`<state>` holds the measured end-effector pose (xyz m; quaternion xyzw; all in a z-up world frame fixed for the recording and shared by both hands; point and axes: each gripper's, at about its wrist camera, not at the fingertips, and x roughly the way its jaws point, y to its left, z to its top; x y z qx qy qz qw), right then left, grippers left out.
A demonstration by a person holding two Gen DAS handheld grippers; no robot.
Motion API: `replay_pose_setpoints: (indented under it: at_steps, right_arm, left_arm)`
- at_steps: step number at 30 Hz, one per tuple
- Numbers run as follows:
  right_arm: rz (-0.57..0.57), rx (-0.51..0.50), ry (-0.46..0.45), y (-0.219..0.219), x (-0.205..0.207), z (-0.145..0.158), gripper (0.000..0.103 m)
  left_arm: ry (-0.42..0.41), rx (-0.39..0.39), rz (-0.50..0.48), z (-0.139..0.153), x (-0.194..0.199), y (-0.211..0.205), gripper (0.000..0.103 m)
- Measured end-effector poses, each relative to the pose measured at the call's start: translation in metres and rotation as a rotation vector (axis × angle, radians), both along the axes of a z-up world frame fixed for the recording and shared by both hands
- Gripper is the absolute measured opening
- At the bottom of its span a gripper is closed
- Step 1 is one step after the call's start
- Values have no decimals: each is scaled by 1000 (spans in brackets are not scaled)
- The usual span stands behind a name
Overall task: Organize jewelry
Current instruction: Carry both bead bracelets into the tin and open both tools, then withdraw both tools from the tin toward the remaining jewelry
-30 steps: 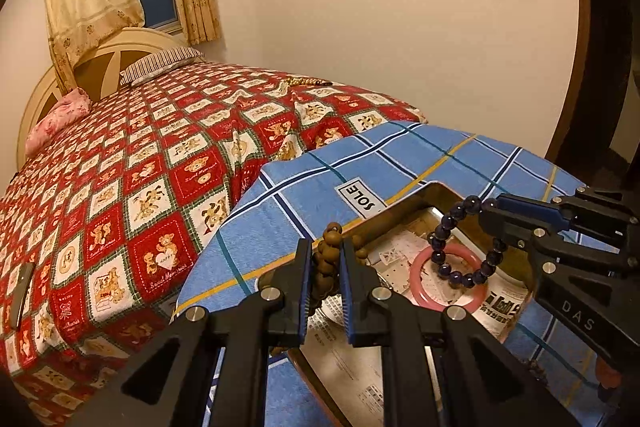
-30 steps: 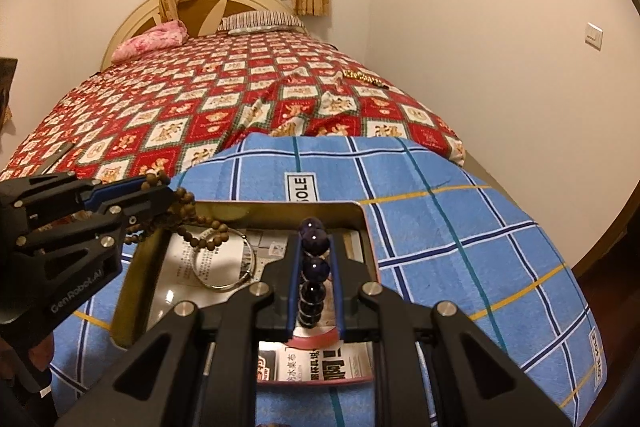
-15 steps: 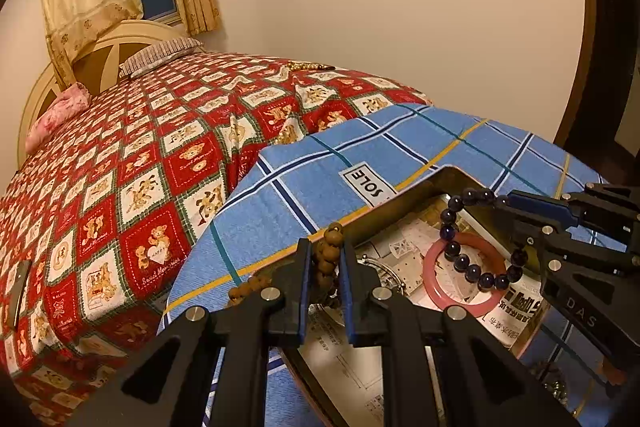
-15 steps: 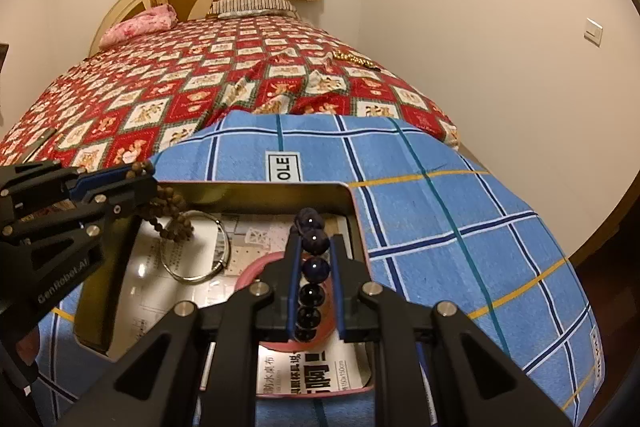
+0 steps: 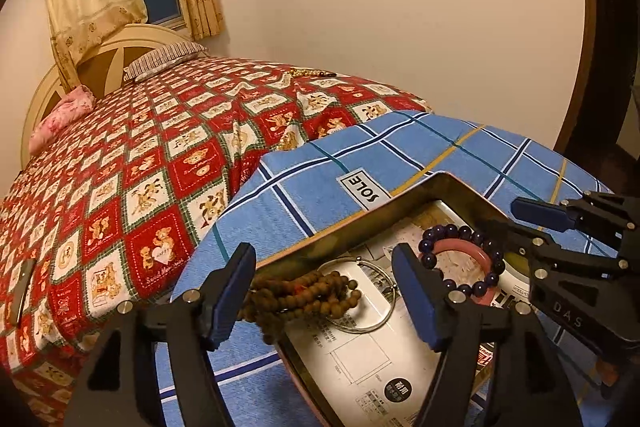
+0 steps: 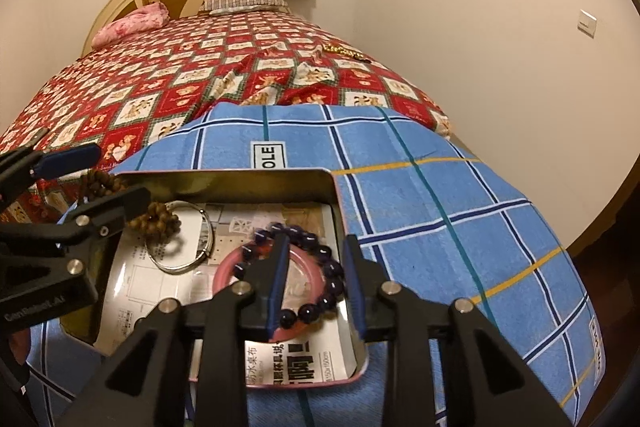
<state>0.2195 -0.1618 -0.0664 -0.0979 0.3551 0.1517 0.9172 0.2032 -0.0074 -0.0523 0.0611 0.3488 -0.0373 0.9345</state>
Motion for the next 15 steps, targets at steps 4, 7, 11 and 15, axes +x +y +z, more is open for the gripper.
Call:
replay_pose_setpoints:
  at_steps: [4, 7, 11, 15]
  right_arm:
    - [-4, 6, -1, -6, -7, -1, 36]
    - [-11, 20, 5, -10, -12, -1, 37]
    - [-8, 32, 13, -14, -21, -1, 39]
    - [-7, 57, 26, -19, -36, 0, 40]
  left_arm:
    - [7, -14, 13, -1, -6, 6, 71]
    - [13, -12, 23, -4, -14, 8, 71]
    - [15, -20, 30, -6, -31, 11, 71]
    - [15, -14, 46, -7, -48, 13, 71]
